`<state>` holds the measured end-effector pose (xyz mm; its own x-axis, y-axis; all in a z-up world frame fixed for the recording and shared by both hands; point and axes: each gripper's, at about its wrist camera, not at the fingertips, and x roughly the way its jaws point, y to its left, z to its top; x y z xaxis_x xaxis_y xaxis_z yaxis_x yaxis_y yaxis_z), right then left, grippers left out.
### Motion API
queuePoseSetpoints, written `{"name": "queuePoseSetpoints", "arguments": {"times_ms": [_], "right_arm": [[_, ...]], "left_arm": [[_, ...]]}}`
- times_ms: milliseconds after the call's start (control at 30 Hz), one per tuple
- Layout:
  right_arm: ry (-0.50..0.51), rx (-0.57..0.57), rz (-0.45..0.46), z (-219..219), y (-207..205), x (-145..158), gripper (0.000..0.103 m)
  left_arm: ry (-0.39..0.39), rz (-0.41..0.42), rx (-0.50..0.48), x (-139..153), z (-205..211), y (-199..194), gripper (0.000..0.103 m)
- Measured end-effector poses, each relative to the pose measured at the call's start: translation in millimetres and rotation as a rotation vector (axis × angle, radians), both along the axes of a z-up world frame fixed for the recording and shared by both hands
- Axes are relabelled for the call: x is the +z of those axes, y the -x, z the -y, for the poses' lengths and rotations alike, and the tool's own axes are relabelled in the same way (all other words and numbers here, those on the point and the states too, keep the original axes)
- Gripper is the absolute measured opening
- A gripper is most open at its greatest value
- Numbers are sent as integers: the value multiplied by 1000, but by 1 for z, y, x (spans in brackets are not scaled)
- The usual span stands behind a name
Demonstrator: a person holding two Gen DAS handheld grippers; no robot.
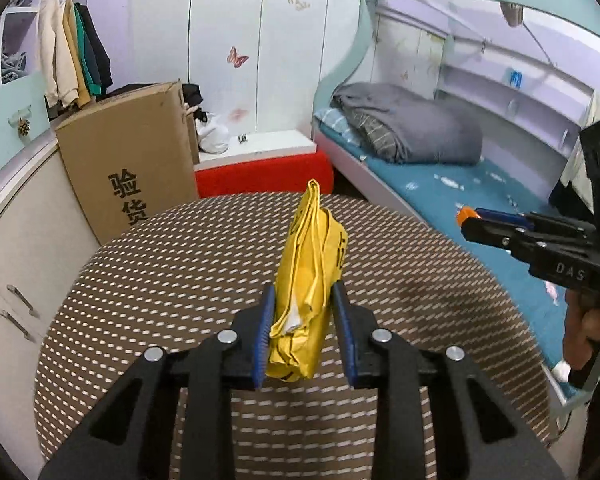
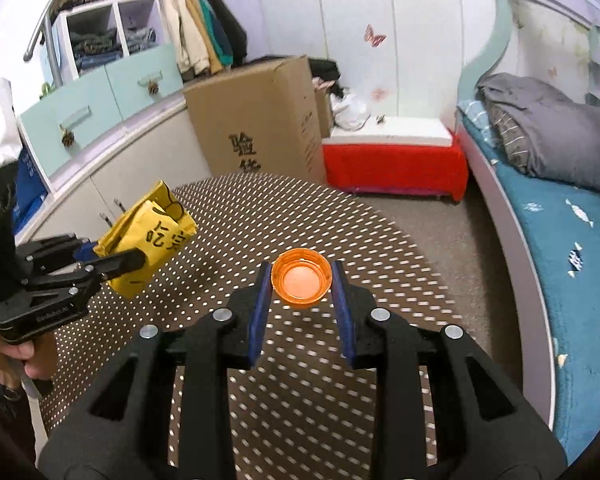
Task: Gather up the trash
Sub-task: 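Carry the packets and cap over the clear bin and open both tools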
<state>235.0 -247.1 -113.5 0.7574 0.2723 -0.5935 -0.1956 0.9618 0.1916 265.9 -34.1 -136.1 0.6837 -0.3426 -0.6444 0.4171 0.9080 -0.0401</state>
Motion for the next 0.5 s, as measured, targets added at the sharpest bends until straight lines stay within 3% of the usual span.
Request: {"name": "queuePoseSetpoints", "arguments": {"times_ms": [200,500], "right_arm": [[-38,-55,69,47,26,25,29],[-97,-217,130,141,59,41,29]], "left_arm": [[104,14,-51,24,52,22,28],[152,22,-131,47,133,36,28]]}}
